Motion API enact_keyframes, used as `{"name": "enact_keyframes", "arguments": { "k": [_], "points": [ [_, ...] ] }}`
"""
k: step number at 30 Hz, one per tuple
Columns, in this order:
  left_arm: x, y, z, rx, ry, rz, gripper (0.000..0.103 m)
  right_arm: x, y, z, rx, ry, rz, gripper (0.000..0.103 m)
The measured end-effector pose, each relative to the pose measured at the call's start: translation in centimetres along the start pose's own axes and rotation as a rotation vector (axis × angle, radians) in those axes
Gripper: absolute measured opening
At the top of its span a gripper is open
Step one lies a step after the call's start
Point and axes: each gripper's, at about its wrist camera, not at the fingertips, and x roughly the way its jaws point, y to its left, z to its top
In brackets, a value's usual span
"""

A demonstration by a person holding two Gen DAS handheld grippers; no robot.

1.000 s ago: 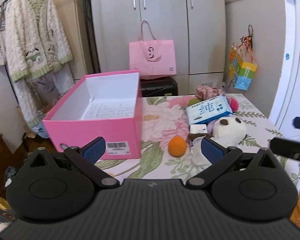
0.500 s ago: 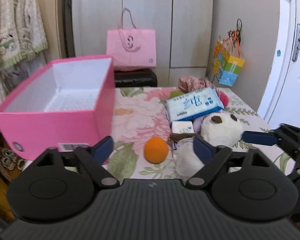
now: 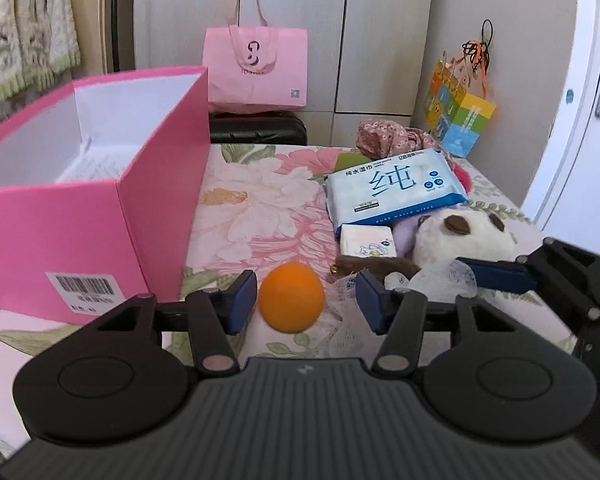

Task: Organize soft objects
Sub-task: 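Grasp the orange ball with the left tool while the right tool grasps the white mesh puff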

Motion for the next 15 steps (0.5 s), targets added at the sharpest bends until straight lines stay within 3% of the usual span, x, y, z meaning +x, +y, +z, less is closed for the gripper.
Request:
{"name": "enact_keyframes", "arguments": {
  "k": [6, 7, 9, 15],
  "points": [
    [0.2, 1.0, 0.3, -0.054, 0.018, -0.070, 0.054, 0.5, 1.1, 0.1, -0.064, -0.014, 0.006, 0.087],
    [0.1, 1.1, 0.4, -0.065, 0.019, -0.074, 0.054, 0.6, 1.2, 0.0, -0.073, -0.011, -0.004, 0.082],
    [0.0, 1.3, 0.5, -0.088, 0.021, -0.080, 0.054, 1.0, 1.4, -0.3, -0.078, 0.013, -0.031, 0.054],
    [0.4, 2.2, 0.6, -0.136, 0.016, -0.062, 0.058, 0.2, 0.8, -0.7, -0.016, 0.033, -0.051, 0.042]
  ]
}}
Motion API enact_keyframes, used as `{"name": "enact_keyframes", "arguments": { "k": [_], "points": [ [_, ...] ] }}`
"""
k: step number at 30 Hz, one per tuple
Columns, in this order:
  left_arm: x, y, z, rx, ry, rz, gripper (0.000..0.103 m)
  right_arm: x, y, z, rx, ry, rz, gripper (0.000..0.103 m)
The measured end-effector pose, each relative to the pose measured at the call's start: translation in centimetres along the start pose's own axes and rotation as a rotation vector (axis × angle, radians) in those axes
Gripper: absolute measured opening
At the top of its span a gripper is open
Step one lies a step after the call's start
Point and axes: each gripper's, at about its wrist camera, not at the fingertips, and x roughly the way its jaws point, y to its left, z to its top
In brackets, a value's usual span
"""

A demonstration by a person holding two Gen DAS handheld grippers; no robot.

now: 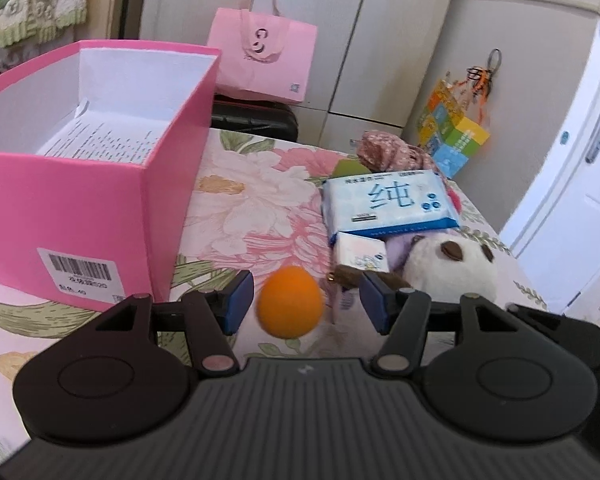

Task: Organize soft objects
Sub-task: 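Grasp the orange ball with the left tool while the right tool grasps the white mesh puff, then carry the orange ball and mesh puff into the pink box and release both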

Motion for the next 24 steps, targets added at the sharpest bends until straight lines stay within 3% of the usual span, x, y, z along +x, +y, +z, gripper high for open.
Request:
{"name": "enact_keyframes", "arguments": {
  "k": [4, 9, 12, 24],
  "points": [
    [1.8, -0.6, -0.4, 0.037, 0.067, 0.111, 0.060, -0.2, -0.5, -0.3, 0.032, 0.013, 0.003, 0.042],
    [2.1, -0.8, -0.9, 0.025, 0.050, 0.087, 0.054, 0.2, -0.5, -0.5, 0.047, 0.015, 0.003, 0.042],
    [2.0, -1.0, -1.3, 0.032, 0.044, 0.047, 0.035, 0.2, -0.5, -0.7, 0.057, 0.012, 0.008, 0.042],
    [-1.9, -0.2, -1.1, 0.036, 0.050, 0.036, 0.036, -1.0, 0.0, 0.7, 0.067, 0.015, -0.002, 0.038]
  ]
}}
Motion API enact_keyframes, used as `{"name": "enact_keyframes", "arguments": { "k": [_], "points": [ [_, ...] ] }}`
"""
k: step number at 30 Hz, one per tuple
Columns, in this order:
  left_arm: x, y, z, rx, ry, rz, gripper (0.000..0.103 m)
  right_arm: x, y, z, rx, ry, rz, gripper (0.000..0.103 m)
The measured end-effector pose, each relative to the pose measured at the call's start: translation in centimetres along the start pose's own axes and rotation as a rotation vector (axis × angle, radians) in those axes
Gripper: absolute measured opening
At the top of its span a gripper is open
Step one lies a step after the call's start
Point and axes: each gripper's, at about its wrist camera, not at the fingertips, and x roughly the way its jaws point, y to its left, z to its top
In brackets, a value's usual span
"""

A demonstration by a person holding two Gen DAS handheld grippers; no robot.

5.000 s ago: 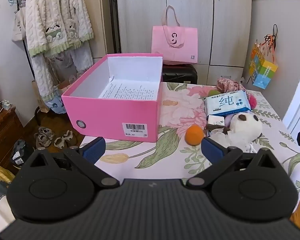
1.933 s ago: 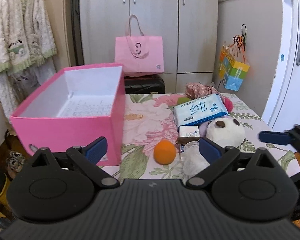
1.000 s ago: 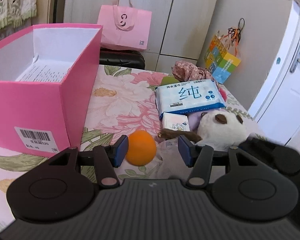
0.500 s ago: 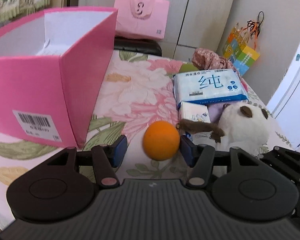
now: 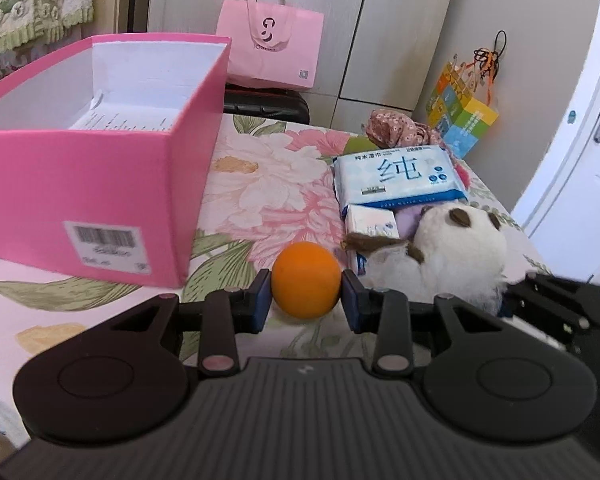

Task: Organize soft objects
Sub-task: 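Carry the orange ball and mesh puff into the pink box and release both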

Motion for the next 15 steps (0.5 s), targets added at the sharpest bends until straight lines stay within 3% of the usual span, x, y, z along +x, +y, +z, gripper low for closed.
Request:
{"name": "enact_keyframes", "arguments": {
  "k": [5, 7, 11, 15],
  "points": [
    [-1.8, 1.1, -0.7, 0.064, 0.050, 0.067, 0.036, -0.2, 0.5, 0.8, 0.043, 0.065, 0.088, 0.039],
    [-2.6, 1.9, -0.9, 0.068, 0.063, 0.064, 0.036, -0.3, 1.0, 1.1, 0.063, 0.089, 0.133, 0.039],
    [-4.6, 3.4, -1.1, 0.088, 0.090, 0.047, 0.036, -0.3, 2.4, 2.0, 0.031, 0.101, 0.143, 0.039],
    [-6.1, 4.6, -0.4, 0.113, 0.125, 0.046, 0.036, -0.2, 3.6, 3.4, 0.033, 0.139, 0.229, 0.039]
  ]
}}
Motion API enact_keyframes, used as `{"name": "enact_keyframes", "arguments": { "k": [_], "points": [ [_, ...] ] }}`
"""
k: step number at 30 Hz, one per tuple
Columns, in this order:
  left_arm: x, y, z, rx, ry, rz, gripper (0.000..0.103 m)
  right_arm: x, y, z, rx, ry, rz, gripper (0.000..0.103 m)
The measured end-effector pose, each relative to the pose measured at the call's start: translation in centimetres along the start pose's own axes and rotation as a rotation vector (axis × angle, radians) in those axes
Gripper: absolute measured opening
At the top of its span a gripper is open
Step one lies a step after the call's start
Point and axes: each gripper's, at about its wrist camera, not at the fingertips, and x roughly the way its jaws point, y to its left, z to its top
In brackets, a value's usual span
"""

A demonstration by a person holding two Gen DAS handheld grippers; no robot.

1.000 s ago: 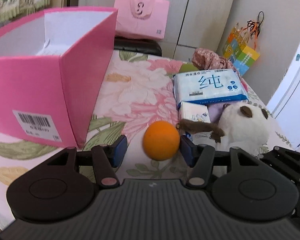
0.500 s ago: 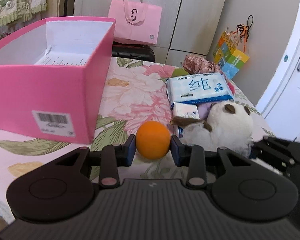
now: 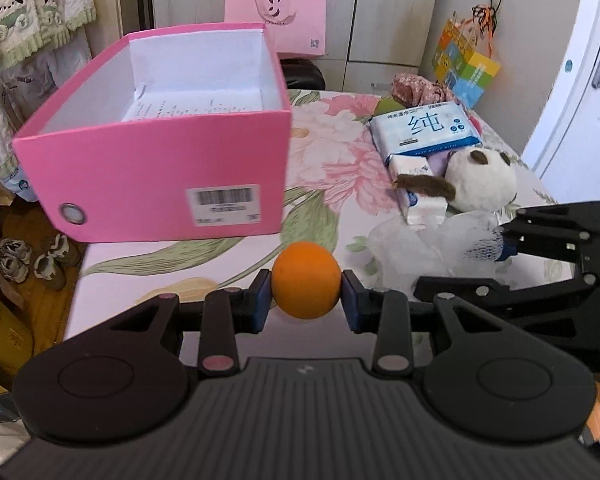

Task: Organize soft objects
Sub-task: 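Carry the orange ball and mesh puff into the pink box and release both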

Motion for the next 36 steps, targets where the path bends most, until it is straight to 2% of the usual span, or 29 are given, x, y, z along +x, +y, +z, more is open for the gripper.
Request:
{"name": "enact_keyframes", "arguments": {
  "k": [6, 9, 14, 19, 23, 28, 32, 36],
  "points": [
    [-2.5, 2.8, 2.0, 0.000, 0.074, -0.029, 0.036, 0.2, 2.7, 3.8, -0.062, 0.103, 0.131, 0.039],
    [-4.0, 4.0, 3.4, 0.020, 0.074, -0.003, 0.036, -0.2, 3.6, 6.2, -0.113, 0.119, 0.160, 0.039],
    [-5.6, 5.0, 5.8, 0.062, 0.042, 0.052, 0.036, -0.6, 3.6, 10.1, -0.147, 0.094, 0.203, 0.039],
    [-5.5, 5.4, 8.2, 0.067, 0.001, 0.013, 0.036, -0.5, 3.0, 13.0, -0.161, 0.019, 0.200, 0.040],
    [-4.4, 5.9, 10.6, 0.068, -0.038, 0.019, 0.036, 0.4, 2.3, 15.4, -0.205, -0.034, 0.156, 0.040],
    [-2.3, 7.2, 13.9, 0.043, -0.071, 0.046, 0.036, 3.1, 1.0, 18.3, -0.204, -0.035, 0.122, 0.041],
    [0.6, 9.2, 16.0, -0.006, -0.057, 0.066, 0.036, 6.7, -0.1, 20.1, -0.182, 0.000, 0.136, 0.041],
    [4.4, 11.2, 16.6, -0.044, 0.005, 0.065, 0.036, 10.9, -0.7, 20.6, -0.236, 0.058, 0.148, 0.041]
  ]
}}
